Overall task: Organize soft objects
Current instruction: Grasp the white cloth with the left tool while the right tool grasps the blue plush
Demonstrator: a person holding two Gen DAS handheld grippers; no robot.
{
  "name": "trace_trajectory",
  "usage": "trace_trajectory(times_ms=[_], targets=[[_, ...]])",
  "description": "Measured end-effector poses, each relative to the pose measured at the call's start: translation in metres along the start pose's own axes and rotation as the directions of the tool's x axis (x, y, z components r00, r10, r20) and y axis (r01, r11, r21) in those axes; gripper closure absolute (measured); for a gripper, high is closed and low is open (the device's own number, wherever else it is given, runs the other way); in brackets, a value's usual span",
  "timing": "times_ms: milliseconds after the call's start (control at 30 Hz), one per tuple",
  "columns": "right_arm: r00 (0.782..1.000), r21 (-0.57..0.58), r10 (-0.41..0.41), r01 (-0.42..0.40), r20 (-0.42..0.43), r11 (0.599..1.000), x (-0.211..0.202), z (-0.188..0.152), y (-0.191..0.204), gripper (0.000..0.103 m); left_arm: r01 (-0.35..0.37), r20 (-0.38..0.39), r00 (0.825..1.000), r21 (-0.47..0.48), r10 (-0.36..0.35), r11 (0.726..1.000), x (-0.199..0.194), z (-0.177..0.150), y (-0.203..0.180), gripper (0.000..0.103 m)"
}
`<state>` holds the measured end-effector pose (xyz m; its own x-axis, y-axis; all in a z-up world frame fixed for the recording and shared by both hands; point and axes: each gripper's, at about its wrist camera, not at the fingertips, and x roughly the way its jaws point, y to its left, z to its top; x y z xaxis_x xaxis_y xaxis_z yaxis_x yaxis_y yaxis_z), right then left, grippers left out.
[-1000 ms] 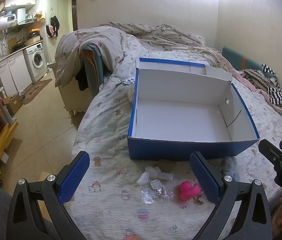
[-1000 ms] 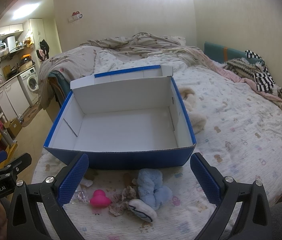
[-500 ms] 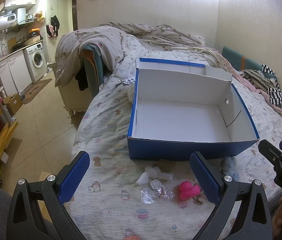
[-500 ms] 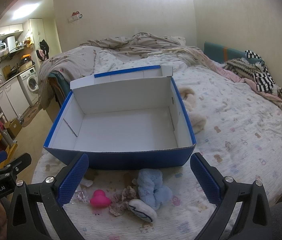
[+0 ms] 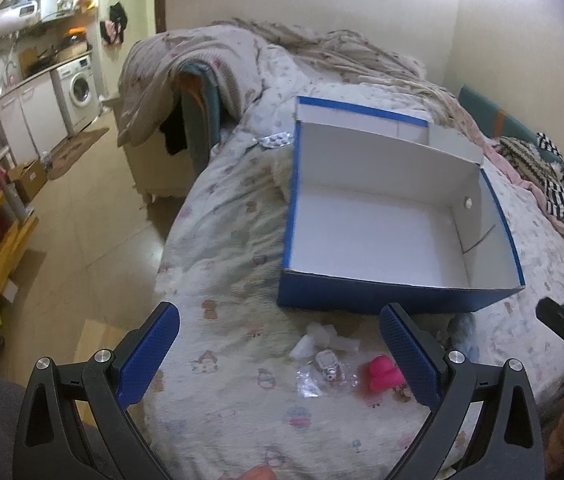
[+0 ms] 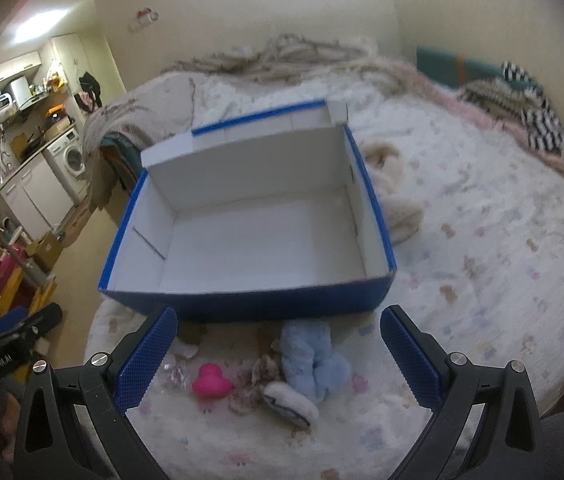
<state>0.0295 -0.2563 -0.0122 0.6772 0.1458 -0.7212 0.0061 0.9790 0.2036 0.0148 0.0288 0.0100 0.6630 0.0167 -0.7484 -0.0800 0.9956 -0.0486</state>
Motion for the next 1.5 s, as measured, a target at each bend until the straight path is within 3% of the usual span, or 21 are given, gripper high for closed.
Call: trace_trajectory(times_ms=[167,300,400,500,600,733,833,967,1067,1233,1333,1400,1500], targets=[[0.993,0.055,0.029,-0.023,-0.118,0.998,0.016,0.006,-0.019,0.000,-0.020,-0.079,0.997,-0.011,0.019,1.000,0.012,0.012,0.010,0.003],[0.975,0.051,0.101,-0.093,-0.197,0.994,0.030,0.015,-0.026,0.000,-0.029,-0.115,0.993,-0.014,0.028,0.999,0.022,0.024,0.013,0.003],[0.963,0.063,0.113,-0.100,-0.246,0.993,0.041,0.019,-0.032,0.000,-0.030,-0.174,0.984,-0.004,0.029,1.000,0.036,0.029,0.013,0.003],[0.945,0.044,0.108,-0.099,-0.309,0.994,0.056,0.021,-0.032,0.000,-0.002,-0.251,0.968,0.017,0.006,1.000,0.053,0.022,0.011,0.003],[0.929,0.020,0.093,-0.092,-0.358,0.996,0.070,0.016,-0.031,0.000,0.000,-0.338,0.941,0.050,0.017,0.999,0.075,0.009,0.005,0.003],[0.906,0.058,0.141,-0.129,-0.399,0.990,0.086,0.005,-0.031,0.000,0.009,-0.410,0.912,0.042,0.009,0.999,0.096,0.000,0.001,0.003],[0.909,0.055,0.145,-0.135,-0.390,0.989,0.091,0.002,-0.028,0.000,-0.016,-0.441,0.897,0.053,0.037,0.998,0.112,0.000,-0.003,0.003],[0.934,0.004,0.096,-0.101,-0.344,0.995,0.090,-0.001,-0.023,0.000,-0.012,-0.477,0.879,0.011,0.016,1.000,0.133,-0.001,0.001,0.003],[0.925,0.007,0.087,-0.090,-0.370,0.996,0.096,-0.004,-0.026,0.000,-0.010,-0.491,0.871,0.005,0.011,1.000,0.147,-0.005,0.000,0.004],[0.905,0.093,0.093,-0.060,-0.415,0.994,0.110,-0.007,-0.038,0.000,0.045,-0.538,0.842,-0.016,-0.046,0.999,0.170,-0.013,-0.009,0.022],[0.901,0.101,0.055,-0.013,-0.431,0.995,0.116,-0.007,-0.042,0.000,0.083,-0.576,0.814,-0.014,-0.076,0.996,0.185,-0.020,-0.016,0.023],[0.895,0.119,0.071,-0.020,-0.441,0.993,0.120,-0.008,-0.044,0.000,0.095,-0.595,0.800,-0.009,-0.081,0.995,0.192,-0.024,-0.020,0.030],[0.884,0.137,0.106,-0.048,-0.454,0.989,0.124,-0.009,-0.044,0.000,0.102,-0.597,0.798,-0.010,-0.088,0.995,0.195,-0.026,-0.022,0.045]])
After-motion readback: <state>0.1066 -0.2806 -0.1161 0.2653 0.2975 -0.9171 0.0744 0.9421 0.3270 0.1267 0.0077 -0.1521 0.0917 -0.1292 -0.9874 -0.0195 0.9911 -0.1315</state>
